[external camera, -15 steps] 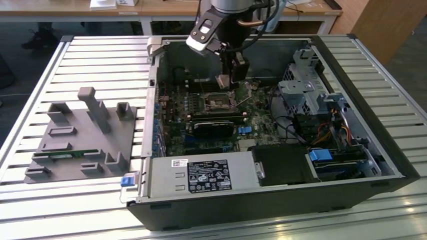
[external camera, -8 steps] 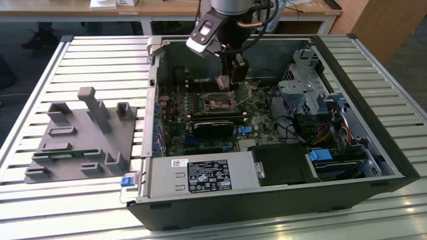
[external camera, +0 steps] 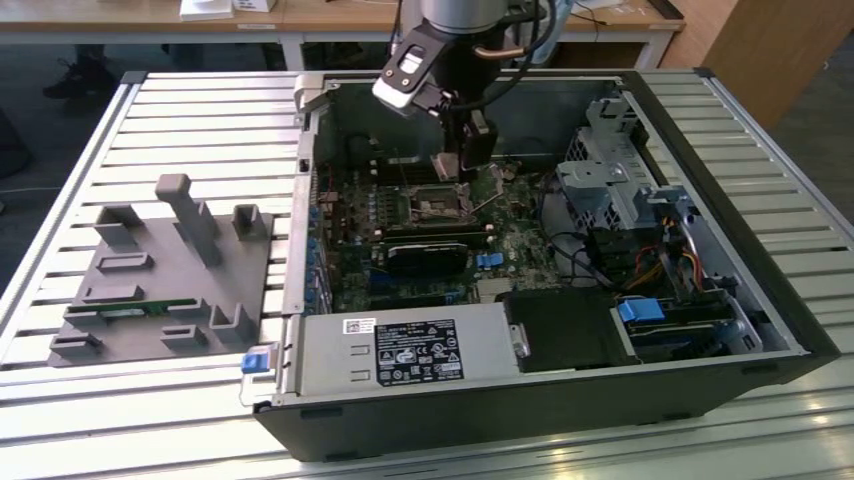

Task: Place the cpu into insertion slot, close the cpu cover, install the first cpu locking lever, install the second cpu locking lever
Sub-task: 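Place the cpu into insertion slot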

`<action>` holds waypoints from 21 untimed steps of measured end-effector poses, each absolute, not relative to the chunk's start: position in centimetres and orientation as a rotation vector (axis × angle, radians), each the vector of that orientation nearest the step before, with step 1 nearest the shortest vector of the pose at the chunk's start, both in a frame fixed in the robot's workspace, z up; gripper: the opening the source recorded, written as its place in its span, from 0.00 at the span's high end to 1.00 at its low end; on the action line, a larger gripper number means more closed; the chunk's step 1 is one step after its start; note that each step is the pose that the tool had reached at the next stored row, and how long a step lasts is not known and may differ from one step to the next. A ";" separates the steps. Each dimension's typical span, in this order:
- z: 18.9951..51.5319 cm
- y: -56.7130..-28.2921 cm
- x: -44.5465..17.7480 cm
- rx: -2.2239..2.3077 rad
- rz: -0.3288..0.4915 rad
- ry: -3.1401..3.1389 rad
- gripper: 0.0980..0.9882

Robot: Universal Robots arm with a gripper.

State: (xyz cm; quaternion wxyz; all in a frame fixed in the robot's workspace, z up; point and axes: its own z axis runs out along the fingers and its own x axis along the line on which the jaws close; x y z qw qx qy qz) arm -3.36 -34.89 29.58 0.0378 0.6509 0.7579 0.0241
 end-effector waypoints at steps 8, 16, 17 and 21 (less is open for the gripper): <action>29.3 -34.9 -3.4 1.997 0.074 2.325 0.51; 29.1 -34.9 -3.4 1.997 0.074 2.325 0.51; 29.0 -34.9 -3.4 1.997 0.074 2.325 0.51; 28.9 -34.9 -3.4 1.997 0.074 2.325 0.51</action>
